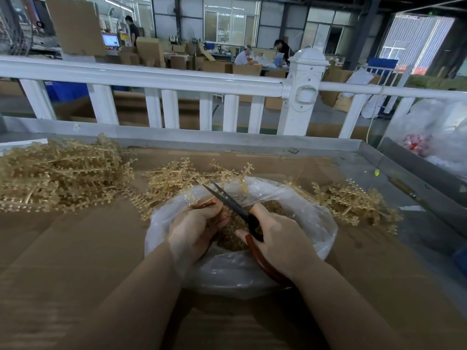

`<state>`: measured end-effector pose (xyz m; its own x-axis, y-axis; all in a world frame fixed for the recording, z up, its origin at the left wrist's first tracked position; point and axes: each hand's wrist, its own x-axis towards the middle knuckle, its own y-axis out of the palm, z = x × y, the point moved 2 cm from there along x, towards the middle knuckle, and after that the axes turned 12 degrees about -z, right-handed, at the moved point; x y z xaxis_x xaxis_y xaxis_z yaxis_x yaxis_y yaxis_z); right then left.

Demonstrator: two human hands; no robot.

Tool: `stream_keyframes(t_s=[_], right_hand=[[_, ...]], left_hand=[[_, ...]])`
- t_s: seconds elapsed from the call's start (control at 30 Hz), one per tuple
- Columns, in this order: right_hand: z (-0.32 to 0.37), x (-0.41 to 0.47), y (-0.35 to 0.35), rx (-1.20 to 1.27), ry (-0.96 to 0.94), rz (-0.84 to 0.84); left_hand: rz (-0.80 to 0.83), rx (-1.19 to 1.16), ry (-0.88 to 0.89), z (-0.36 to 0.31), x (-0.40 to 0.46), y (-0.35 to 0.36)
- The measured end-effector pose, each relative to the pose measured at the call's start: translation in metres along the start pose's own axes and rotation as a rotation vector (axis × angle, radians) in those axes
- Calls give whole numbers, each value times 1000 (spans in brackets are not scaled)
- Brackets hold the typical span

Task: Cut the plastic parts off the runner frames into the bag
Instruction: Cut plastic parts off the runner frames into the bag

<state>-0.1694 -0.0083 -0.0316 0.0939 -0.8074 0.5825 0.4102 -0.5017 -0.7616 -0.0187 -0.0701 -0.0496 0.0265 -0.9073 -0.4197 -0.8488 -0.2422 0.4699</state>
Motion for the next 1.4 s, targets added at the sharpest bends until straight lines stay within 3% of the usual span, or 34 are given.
stream_keyframes(t_s=[0.93,1.17,1.4], right_hand=[[-1,-1,2,-22,59,-93],[-3,-3,2,74,120,-112],[-2,0,3,136,158,-66]], left_hand=[[195,22,48,-3,-12,1],[4,-37,32,1,-6,2],[42,-85,11,-1,-7,4]])
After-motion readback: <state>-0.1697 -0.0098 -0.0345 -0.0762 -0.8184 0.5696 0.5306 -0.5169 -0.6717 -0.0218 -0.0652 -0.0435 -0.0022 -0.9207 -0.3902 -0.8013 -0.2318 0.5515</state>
